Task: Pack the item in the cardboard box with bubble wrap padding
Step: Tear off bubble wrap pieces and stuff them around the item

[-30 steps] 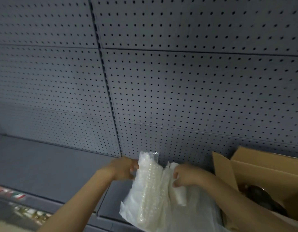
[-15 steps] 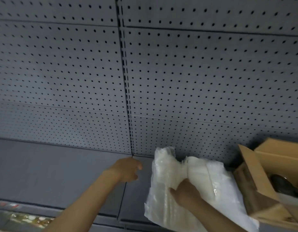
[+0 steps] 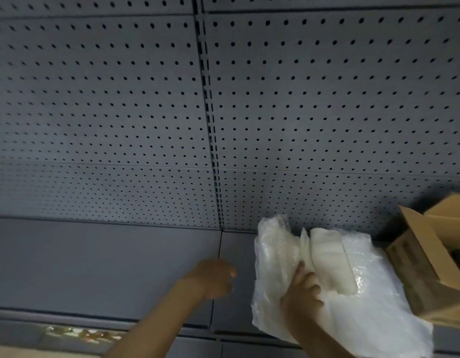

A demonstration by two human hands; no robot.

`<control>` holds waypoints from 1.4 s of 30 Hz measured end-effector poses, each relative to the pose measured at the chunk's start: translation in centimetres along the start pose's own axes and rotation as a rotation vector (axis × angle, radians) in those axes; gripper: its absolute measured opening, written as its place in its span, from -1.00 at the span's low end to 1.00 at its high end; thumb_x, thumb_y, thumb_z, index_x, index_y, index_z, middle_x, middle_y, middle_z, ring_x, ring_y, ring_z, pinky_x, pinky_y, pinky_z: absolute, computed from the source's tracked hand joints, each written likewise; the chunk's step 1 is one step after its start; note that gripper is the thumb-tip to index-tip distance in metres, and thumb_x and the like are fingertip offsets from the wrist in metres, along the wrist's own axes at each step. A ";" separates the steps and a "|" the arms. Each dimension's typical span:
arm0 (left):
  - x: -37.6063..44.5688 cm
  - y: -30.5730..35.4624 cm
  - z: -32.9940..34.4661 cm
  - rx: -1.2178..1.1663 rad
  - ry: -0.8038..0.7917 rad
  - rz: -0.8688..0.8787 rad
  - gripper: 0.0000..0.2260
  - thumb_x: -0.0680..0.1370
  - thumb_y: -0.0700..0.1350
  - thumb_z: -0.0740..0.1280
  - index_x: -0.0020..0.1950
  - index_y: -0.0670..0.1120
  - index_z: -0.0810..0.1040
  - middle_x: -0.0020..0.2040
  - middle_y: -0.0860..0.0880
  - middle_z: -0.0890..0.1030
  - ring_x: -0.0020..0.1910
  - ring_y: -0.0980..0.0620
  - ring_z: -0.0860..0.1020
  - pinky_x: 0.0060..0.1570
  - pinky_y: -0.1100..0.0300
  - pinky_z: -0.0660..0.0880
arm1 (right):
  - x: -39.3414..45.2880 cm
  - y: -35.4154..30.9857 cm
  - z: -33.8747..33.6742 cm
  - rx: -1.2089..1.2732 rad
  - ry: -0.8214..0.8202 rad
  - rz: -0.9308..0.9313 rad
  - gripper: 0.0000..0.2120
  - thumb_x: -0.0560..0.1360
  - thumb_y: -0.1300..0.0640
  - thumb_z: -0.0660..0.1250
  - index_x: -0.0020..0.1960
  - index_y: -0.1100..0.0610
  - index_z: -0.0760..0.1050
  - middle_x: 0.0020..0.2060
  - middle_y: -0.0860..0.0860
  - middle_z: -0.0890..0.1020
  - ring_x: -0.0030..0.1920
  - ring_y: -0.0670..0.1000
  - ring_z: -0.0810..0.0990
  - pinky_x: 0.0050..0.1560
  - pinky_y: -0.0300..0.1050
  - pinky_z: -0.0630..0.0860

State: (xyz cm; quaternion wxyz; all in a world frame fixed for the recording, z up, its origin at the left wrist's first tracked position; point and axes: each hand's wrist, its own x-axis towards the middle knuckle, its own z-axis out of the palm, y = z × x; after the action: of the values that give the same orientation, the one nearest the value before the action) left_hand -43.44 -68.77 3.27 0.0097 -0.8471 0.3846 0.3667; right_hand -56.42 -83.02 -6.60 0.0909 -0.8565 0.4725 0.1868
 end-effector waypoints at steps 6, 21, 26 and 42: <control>0.6 0.7 -0.9 0.032 0.049 0.022 -0.57 0.62 -0.03 0.21 0.49 -0.06 0.32 0.42 -0.09 0.41 0.35 -0.06 0.43 0.29 0.16 0.34 | -1.6 2.5 -5.2 0.242 0.050 -0.043 -0.12 0.47 0.03 0.30 0.54 0.12 -0.24 0.31 0.11 0.21 0.23 0.12 0.40 0.07 -0.06 0.53; 5.2 13.3 -7.1 0.232 0.305 0.217 -0.65 0.59 -0.04 0.23 0.37 -0.05 0.45 0.33 -0.08 0.51 0.25 -0.06 0.51 0.24 0.11 0.45 | -6.8 16.8 -19.9 0.675 0.217 -0.165 -0.41 0.42 0.07 0.38 0.20 -0.13 0.01 -0.01 -0.05 0.41 -0.01 0.03 0.48 -0.18 -0.12 0.36; 5.3 19.7 -7.9 0.301 0.377 0.246 -0.76 0.55 -0.03 0.25 0.20 0.02 0.53 0.13 0.02 0.59 0.07 0.02 0.56 0.08 0.19 0.48 | -6.2 26.2 -24.4 0.803 0.238 -0.264 -0.38 0.41 0.18 0.41 0.32 -0.09 0.16 0.14 -0.07 0.45 0.08 -0.04 0.45 -0.18 -0.28 0.38; 6.5 37.6 -5.2 0.392 0.356 0.317 -0.75 0.58 -0.13 0.19 0.21 -0.03 0.55 0.09 0.02 0.57 -0.01 0.03 0.55 -0.08 0.21 0.49 | 4.6 47.7 -28.4 0.227 0.408 -0.281 -0.39 0.37 0.24 0.33 0.37 -0.05 0.27 0.09 0.09 0.55 0.14 0.10 0.50 0.13 -0.07 0.45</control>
State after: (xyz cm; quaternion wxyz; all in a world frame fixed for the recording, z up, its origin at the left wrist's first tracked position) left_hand -62.19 -100.98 13.00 0.0479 -0.8096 0.5708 0.1282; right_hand -87.80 -121.60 18.46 0.1143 -0.9180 0.3753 -0.0581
